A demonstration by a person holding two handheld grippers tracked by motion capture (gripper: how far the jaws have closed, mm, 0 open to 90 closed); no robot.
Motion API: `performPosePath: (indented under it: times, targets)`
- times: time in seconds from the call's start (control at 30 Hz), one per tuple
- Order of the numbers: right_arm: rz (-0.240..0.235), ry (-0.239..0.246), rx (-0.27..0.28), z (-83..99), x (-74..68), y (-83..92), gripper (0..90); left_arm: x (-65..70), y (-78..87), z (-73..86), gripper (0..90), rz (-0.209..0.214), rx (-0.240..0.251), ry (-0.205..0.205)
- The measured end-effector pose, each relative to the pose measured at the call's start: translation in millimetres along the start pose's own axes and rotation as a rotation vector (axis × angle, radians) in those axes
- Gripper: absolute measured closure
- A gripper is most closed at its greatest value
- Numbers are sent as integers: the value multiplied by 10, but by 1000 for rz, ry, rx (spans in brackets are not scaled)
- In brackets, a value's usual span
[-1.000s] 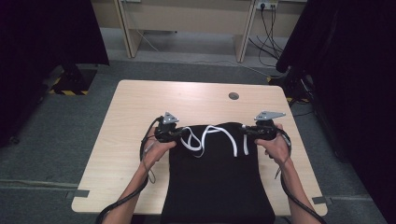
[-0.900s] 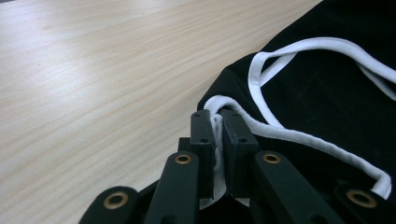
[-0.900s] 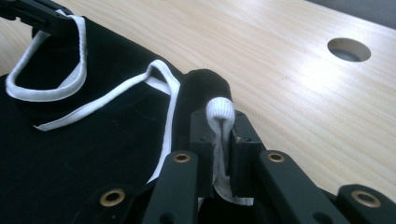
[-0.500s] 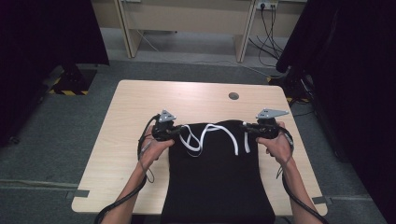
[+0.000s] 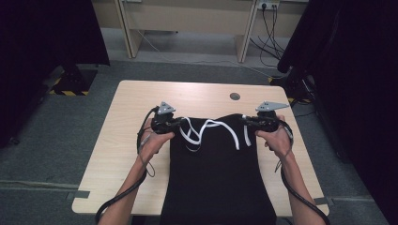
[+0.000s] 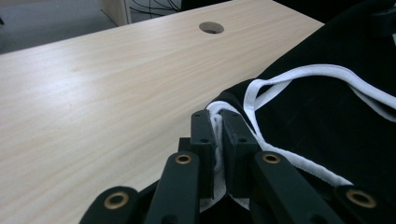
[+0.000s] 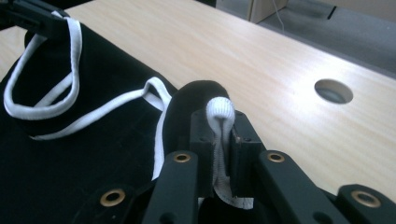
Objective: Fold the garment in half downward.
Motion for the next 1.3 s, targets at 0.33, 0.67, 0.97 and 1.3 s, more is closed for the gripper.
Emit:
performPosePath:
  times: [0.33, 0.67, 0.97, 1.3]
  targets:
    - [47, -13, 31, -312, 168, -123, 826, -245, -14, -288, 835, -57, 17, 47]
    - [12, 61, 70, -60, -100, -53, 826, 12, 212, 72, 831, -15, 64, -24]
    - [-20, 119, 61, 403, -415, 57, 825, 297, 370, 539, 822, 22, 72, -35]
    - [-28, 116, 55, 836, -607, 219, 823, 569, 627, 967, 816, 59, 59, -63]
Point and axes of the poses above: each handheld gripper's, and its own axes: y roughly backward along the jaws, z roughly out of its underside, x roughly to its right, the point moved 2 cm from there along -y, roughly forward along the jaws, and after that the axes turned 3 degrees about -z, right-handed, at the moved point
